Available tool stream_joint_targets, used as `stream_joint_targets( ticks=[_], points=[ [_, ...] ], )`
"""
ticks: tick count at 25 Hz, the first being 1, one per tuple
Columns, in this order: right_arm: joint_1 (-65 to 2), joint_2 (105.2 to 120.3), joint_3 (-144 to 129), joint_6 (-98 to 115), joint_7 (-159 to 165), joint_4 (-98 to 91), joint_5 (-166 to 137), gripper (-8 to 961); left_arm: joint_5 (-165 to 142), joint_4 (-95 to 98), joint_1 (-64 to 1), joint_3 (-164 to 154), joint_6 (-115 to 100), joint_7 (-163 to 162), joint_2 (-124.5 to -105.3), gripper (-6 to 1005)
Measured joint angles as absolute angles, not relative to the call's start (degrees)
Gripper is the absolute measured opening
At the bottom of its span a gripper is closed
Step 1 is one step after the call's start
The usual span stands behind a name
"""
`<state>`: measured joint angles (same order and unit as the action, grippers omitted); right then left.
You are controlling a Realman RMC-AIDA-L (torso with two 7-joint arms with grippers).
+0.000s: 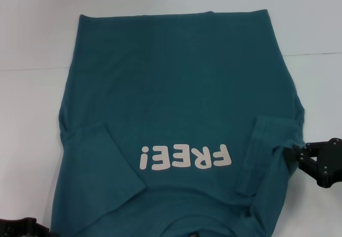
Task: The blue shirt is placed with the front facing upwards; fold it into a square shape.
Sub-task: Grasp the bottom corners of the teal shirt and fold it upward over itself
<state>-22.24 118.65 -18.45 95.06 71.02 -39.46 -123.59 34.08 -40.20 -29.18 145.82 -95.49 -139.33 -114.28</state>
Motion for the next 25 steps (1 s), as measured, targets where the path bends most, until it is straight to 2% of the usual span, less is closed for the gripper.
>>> stream_joint_targets(
  ticks=[25],
  points=[
    [-23.1,118.65,-18.4,94.8,71.3,-39.5,-123.5,31,37.1,-40.3,-30.3,146.4,-94.0,-135.2,-114.96,35]
  ],
)
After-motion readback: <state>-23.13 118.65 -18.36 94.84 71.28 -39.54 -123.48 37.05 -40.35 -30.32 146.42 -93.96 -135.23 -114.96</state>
